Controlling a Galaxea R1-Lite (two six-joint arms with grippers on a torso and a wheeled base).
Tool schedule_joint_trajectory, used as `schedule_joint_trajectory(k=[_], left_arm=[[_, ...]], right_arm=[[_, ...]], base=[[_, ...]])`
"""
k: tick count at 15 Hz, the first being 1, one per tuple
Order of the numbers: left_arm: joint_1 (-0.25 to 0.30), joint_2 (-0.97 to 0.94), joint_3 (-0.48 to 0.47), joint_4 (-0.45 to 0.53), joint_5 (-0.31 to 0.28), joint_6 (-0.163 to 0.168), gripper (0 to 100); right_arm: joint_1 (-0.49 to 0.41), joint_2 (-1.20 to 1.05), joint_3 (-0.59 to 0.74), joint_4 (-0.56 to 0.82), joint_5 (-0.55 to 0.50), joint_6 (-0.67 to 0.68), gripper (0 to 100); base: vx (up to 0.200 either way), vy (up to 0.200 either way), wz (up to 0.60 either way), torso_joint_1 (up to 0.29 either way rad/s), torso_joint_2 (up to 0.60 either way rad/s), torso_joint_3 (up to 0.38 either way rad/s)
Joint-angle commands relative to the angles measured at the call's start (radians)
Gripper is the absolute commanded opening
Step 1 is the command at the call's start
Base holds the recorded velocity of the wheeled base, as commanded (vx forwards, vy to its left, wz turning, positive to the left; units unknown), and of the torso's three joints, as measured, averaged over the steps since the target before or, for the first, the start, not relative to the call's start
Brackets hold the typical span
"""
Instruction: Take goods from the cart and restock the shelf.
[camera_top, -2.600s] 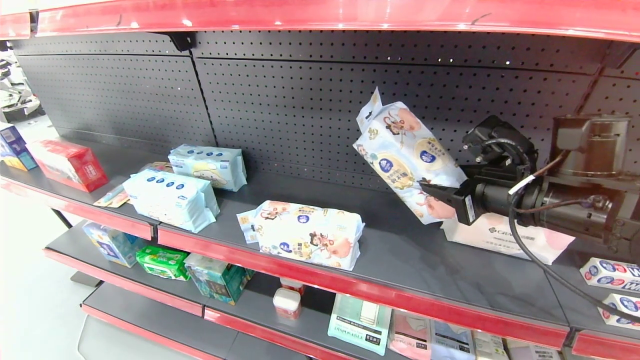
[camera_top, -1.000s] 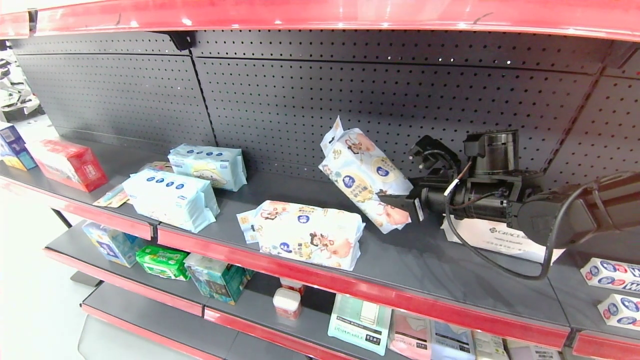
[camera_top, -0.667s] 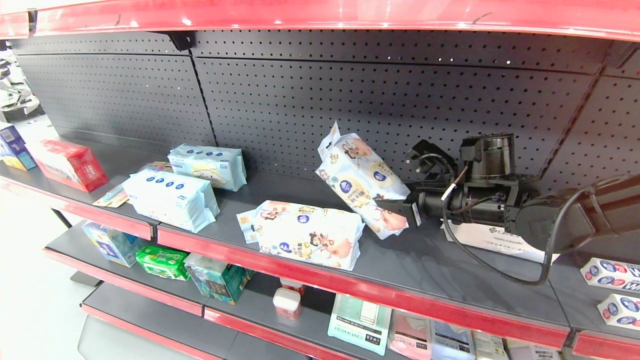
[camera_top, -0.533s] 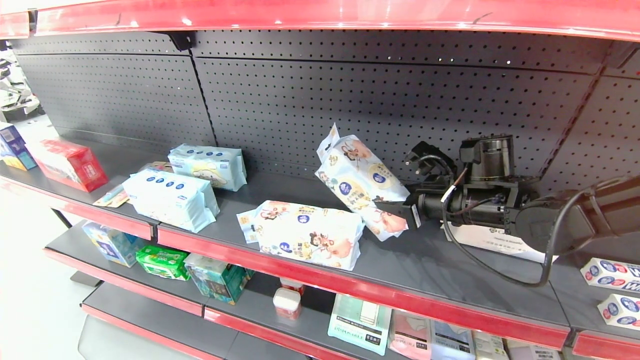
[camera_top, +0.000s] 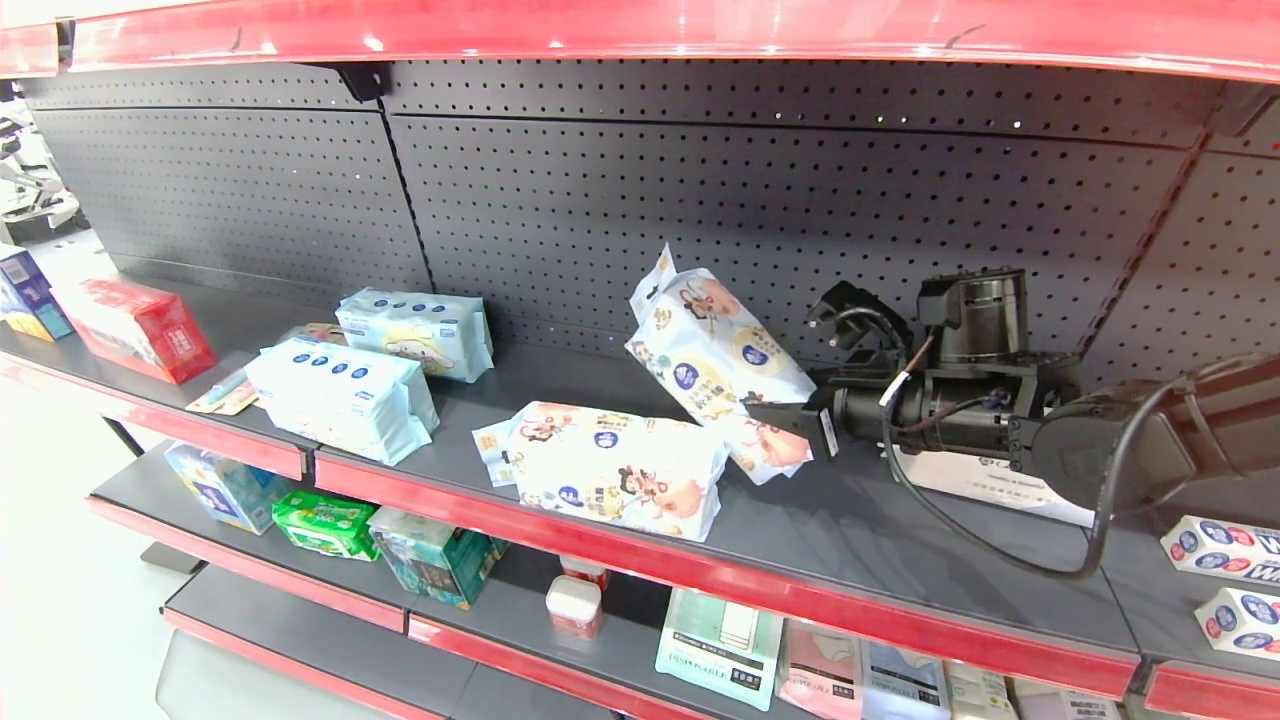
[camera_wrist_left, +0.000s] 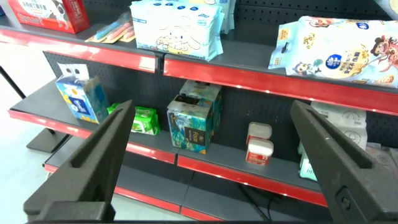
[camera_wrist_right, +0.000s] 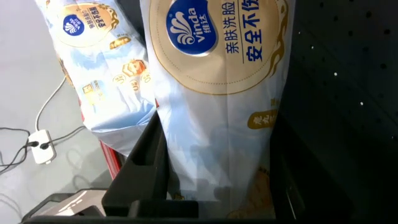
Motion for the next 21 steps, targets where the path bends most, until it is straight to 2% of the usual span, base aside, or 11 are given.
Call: schedule_joint_trajectory(k=[1, 21], left_arm=[[-0.001, 0.0, 0.001, 0.0, 0.0, 0.0, 100], [0.0, 0.0, -0.001, 0.0, 0.0, 0.0, 100]], right_arm=[[0.002, -0.004, 0.011, -0.001, -0.001, 0.001, 0], [0.019, -0.021, 0.049, -0.001, -0.004, 0.027, 0]], base=[[0.0, 0.0, 0.0, 0.0, 0.0, 0.0], [0.0, 0.0, 0.0, 0.0, 0.0, 0.0]])
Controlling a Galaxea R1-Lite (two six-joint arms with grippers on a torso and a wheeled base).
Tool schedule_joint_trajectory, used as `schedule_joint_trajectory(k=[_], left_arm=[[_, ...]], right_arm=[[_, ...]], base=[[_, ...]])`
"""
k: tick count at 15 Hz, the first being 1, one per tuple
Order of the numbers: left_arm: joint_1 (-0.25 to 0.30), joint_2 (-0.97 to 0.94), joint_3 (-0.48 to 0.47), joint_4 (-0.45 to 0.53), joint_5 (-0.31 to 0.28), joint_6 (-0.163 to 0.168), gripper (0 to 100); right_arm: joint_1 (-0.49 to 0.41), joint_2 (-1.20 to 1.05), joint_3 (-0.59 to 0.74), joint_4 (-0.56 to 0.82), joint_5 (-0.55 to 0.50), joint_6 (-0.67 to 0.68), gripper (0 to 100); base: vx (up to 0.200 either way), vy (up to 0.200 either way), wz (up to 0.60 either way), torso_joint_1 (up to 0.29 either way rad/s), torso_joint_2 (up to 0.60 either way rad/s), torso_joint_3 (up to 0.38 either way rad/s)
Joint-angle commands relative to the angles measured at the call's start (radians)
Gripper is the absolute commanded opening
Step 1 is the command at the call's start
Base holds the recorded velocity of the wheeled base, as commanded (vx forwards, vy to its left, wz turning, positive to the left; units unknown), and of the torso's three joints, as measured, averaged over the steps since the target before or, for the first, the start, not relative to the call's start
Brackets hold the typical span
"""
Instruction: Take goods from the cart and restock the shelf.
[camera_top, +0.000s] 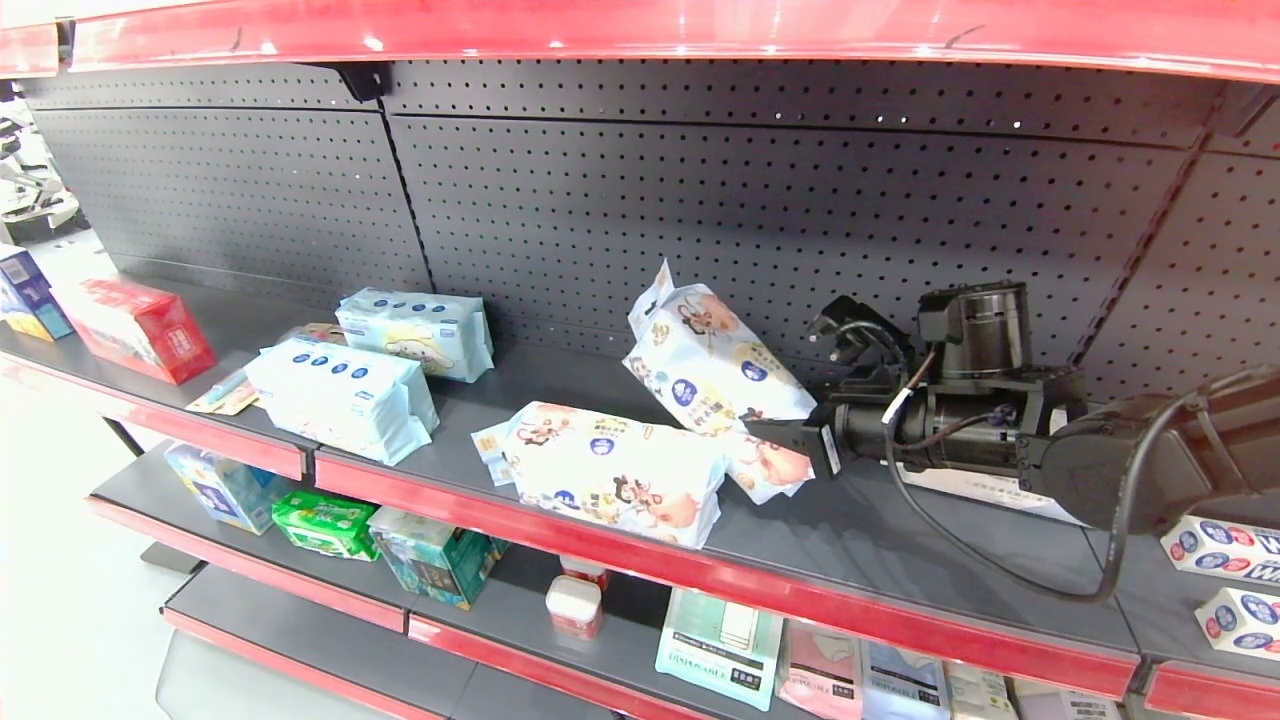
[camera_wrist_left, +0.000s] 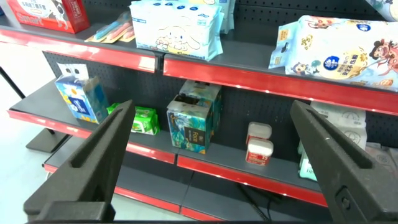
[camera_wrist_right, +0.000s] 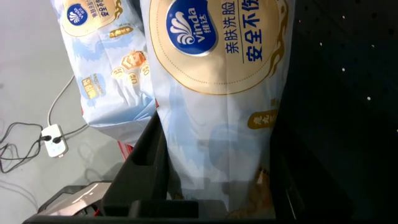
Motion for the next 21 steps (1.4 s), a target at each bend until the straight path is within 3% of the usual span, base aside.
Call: schedule_joint_trajectory(k=[1, 16, 21], left_arm=[[0.001, 0.0, -0.002, 0.0, 0.0, 0.0, 100], [0.001, 0.0, 0.0, 0.0, 0.0, 0.0, 100], [0.001, 0.0, 0.0, 0.0, 0.002, 0.0, 100]], right_arm=[[0.001, -0.002, 0.004, 0.0, 0.001, 0.0, 0], [0.009, -0.025, 0.036, 0.0, -0.002, 0.026, 0], [-0.028, -0.009, -0.01, 0.0, -0.016, 0.021, 0]], base=[[0.0, 0.0, 0.0, 0.0, 0.0, 0.0], [0.0, 0.0, 0.0, 0.0, 0.0, 0.0], [0.0, 0.0, 0.0, 0.0, 0.0, 0.0]])
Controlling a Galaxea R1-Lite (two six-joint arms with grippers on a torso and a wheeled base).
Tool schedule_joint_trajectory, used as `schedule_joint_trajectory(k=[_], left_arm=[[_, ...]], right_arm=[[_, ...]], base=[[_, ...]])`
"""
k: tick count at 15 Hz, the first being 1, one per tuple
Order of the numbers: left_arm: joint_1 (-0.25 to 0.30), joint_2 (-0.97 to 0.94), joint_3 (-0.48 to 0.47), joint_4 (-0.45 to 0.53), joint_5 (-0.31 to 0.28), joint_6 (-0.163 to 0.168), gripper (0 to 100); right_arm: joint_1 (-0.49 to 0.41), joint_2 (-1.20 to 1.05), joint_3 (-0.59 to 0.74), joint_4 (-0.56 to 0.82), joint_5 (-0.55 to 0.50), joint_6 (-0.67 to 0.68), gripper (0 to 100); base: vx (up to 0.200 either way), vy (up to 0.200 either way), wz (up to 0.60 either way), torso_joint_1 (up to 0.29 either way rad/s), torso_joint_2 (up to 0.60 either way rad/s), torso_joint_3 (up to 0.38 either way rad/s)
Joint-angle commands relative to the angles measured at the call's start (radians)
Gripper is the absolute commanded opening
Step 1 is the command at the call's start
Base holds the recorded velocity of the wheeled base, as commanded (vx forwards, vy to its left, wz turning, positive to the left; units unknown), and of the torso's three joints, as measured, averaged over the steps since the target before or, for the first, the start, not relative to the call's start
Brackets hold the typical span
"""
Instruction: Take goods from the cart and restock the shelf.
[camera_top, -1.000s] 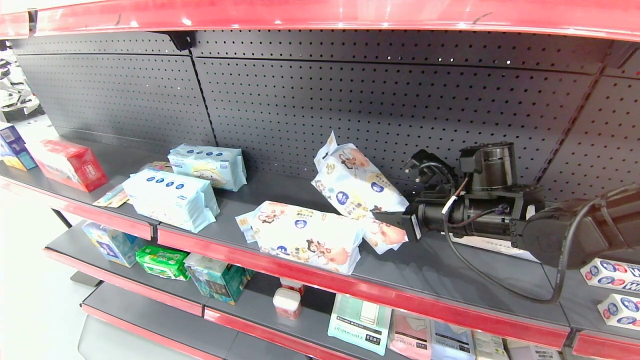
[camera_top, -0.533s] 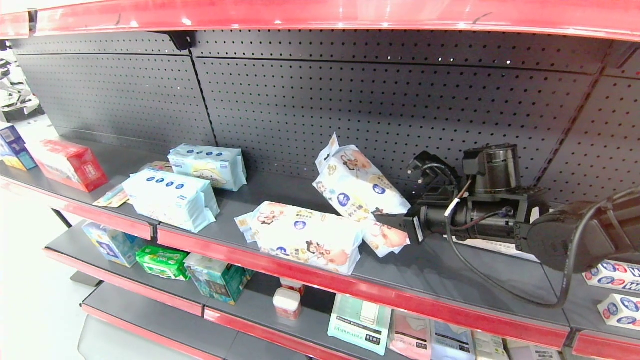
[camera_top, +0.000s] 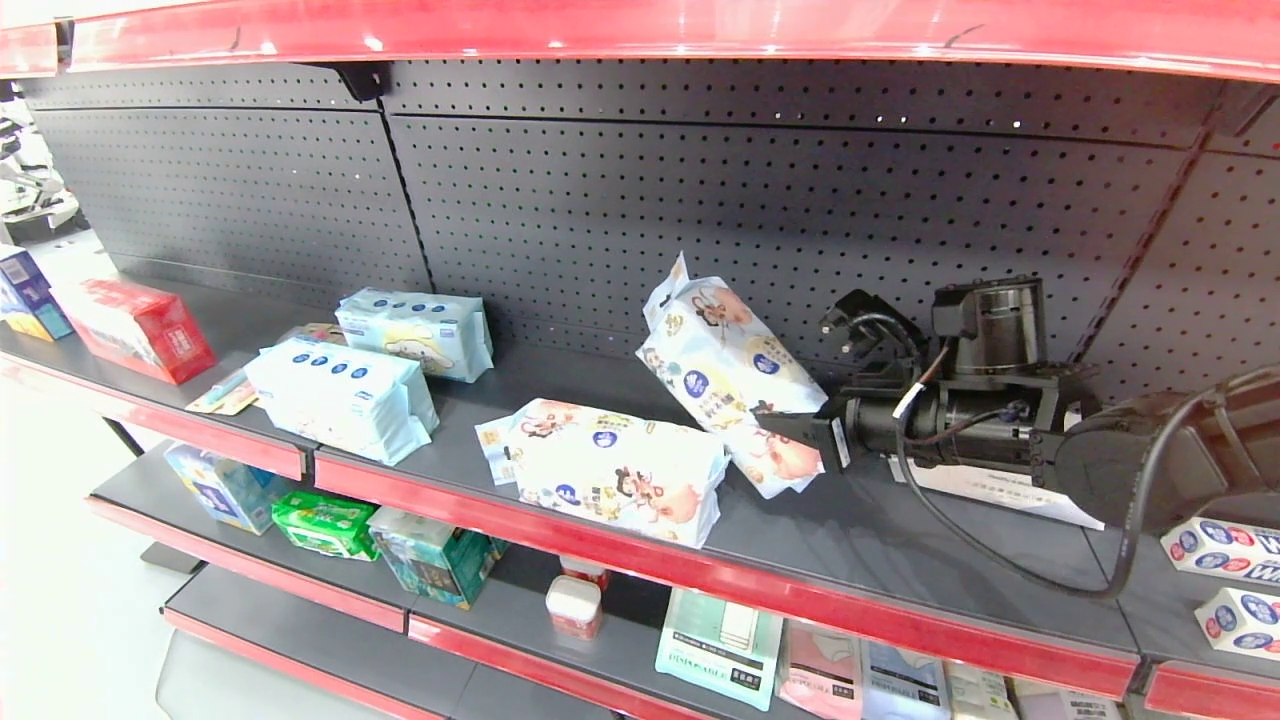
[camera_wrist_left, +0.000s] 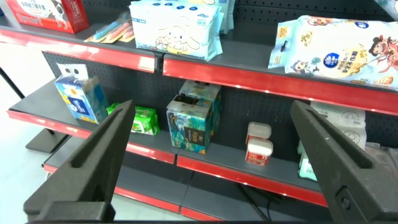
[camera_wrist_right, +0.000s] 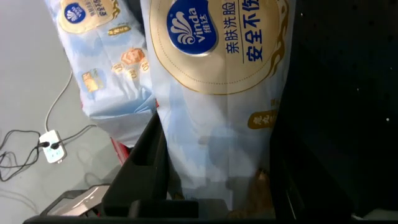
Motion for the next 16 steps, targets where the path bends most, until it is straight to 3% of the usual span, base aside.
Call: schedule_joint_trajectory(k=[1, 7, 12, 16], left_arm=[[0.0, 0.0, -0.002, 0.0, 0.0, 0.0, 100], [-0.001, 0.0, -0.002, 0.0, 0.0, 0.0, 100], [0.0, 0.0, -0.002, 0.0, 0.0, 0.0, 100], [0.0, 0.0, -0.002, 0.0, 0.0, 0.0, 100]], right_arm=[[-0.019, 0.019, -0.028, -0.001, 0.002, -0.008, 0], [-0.08, 0.109, -0.177, -0.001, 0.059, -0.074, 0], [-0.082, 0.165, -0.192, -0.01, 0.097, -0.055, 0], [-0.11, 0.214, -0.261, -0.009, 0.218, -0.081, 0]], base=[[0.0, 0.0, 0.0, 0.0, 0.0, 0.0], [0.0, 0.0, 0.0, 0.0, 0.0, 0.0], [0.0, 0.0, 0.0, 0.0, 0.0, 0.0], [0.0, 0.0, 0.0, 0.0, 0.0, 0.0]])
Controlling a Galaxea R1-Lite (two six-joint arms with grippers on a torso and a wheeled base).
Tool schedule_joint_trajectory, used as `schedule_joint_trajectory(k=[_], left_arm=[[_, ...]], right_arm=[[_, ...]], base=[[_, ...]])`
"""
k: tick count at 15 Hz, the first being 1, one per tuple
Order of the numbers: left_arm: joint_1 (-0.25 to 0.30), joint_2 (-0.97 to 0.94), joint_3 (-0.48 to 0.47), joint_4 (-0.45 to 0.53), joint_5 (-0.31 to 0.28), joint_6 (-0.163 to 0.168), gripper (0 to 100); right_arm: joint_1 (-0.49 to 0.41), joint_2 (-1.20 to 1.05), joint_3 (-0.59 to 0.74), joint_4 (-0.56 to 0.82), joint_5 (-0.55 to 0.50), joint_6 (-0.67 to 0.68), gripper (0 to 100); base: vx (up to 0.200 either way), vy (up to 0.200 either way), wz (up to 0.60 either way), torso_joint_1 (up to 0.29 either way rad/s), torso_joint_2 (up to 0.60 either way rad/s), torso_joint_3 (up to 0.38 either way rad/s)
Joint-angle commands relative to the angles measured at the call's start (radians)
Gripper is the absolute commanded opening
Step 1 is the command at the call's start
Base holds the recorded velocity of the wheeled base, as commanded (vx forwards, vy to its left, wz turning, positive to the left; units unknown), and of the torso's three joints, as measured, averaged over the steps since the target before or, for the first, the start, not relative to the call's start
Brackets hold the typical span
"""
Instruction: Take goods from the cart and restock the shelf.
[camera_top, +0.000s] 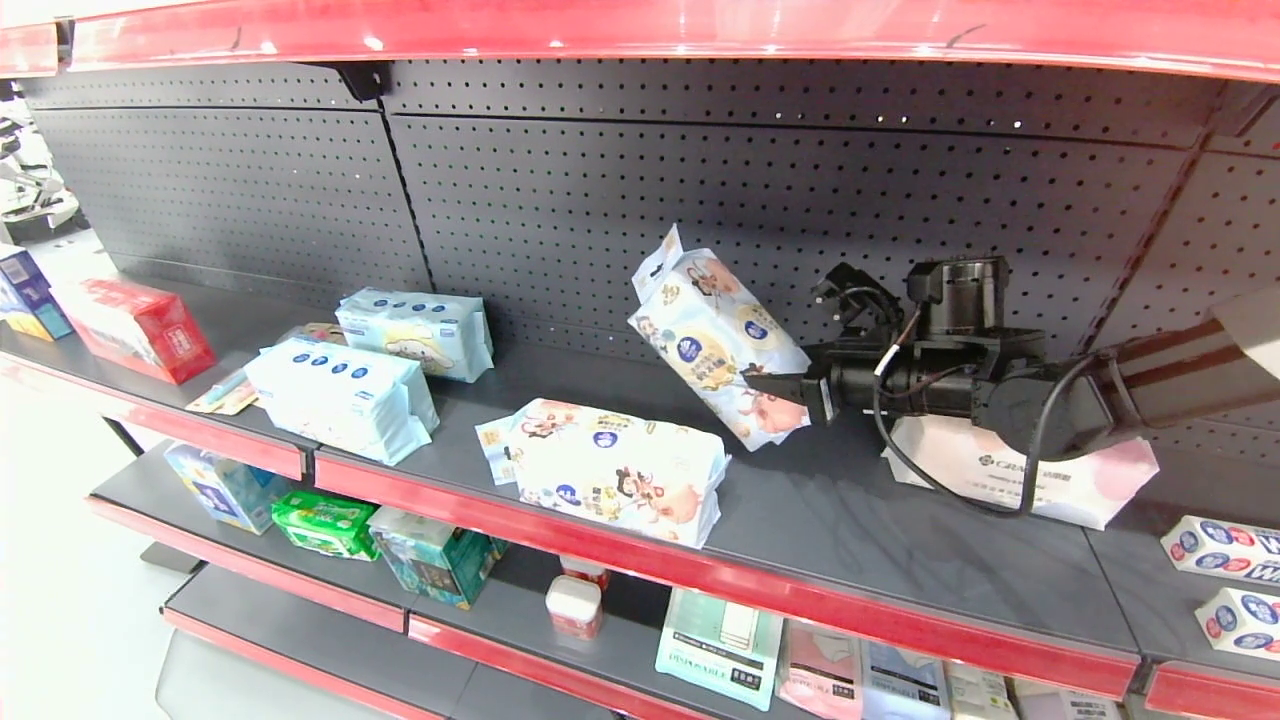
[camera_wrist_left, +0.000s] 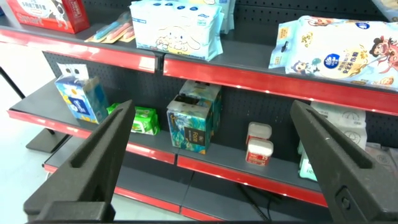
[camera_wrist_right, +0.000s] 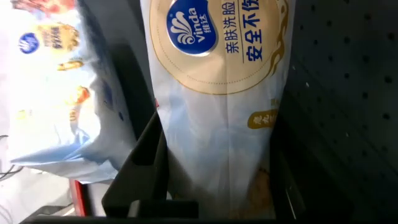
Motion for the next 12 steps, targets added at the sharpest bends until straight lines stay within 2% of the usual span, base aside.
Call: schedule_joint_trajectory(k=[1, 4, 8, 12], left_arm=[[0.001, 0.0, 0.001, 0.0, 0.0, 0.0, 100], [0.001, 0.0, -0.001, 0.0, 0.0, 0.0, 100], [0.001, 0.0, -0.001, 0.0, 0.0, 0.0, 100], [0.001, 0.0, 0.001, 0.0, 0.002, 0.0, 100]], right_arm=[[-0.007, 0.049, -0.056, 0.001, 0.024, -0.003, 0], [-0.018, 0.079, -0.111, 0.001, 0.043, -0.045, 0], [-0.073, 0.087, -0.085, 0.001, 0.038, -0.149, 0], [-0.101, 0.121, -0.107, 0.001, 0.055, -0.152, 0]], base=[[0.0, 0.0, 0.0, 0.0, 0.0, 0.0], [0.0, 0.0, 0.0, 0.0, 0.0, 0.0], [0.0, 0.0, 0.0, 0.0, 0.0, 0.0], [0.0, 0.0, 0.0, 0.0, 0.0, 0.0]])
